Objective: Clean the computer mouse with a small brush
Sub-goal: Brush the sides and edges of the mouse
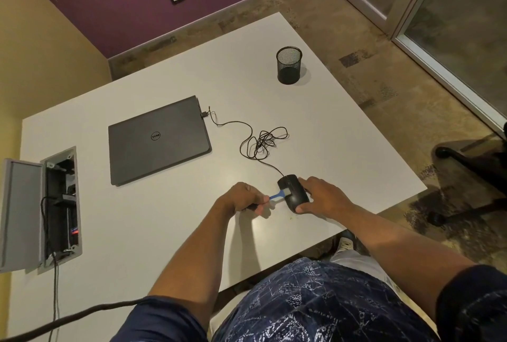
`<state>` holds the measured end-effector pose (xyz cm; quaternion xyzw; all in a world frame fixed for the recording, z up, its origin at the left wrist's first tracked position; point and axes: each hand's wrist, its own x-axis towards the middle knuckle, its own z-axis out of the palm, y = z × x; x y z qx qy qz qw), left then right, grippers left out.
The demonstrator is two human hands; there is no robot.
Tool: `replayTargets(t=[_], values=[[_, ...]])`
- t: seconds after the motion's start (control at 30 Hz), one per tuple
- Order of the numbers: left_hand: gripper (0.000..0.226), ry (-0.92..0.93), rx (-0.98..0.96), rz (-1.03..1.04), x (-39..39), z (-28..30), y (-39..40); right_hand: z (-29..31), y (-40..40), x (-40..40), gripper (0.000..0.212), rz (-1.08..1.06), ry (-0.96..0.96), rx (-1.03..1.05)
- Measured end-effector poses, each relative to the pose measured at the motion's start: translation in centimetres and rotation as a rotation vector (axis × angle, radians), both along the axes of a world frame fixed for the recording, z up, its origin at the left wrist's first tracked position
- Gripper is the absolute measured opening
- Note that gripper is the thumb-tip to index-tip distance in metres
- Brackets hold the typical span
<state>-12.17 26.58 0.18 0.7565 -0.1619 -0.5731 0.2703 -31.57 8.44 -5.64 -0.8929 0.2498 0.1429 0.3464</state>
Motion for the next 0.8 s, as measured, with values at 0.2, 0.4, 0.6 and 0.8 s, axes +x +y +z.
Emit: replayTargets(t=[0.2, 0.4, 0.6, 0.8], values=[[0.01, -0.157, 0.027, -0.084, -1.3, -1.0, -1.3, 0.0, 0.1, 0.0, 0.088, -0.001, 0.006, -0.016], [0.026, -0.35, 0.189, -0.431, -1.0, -0.8, -1.1, 0.1, 0.0, 0.0, 0.091, -0.001, 0.018, 0.015], [0.024, -0.148, 0.009, -0.145, 0.2, -1.2, -0.7, 0.2, 0.1, 0.1, 0.101, 0.014, 0.018, 0.0], [0.026, -0.104, -0.106, -0.046, -0.4, -1.8, -1.0, 0.6, -0.8, 0.6, 0.098, 0.063, 0.102, -0.007]])
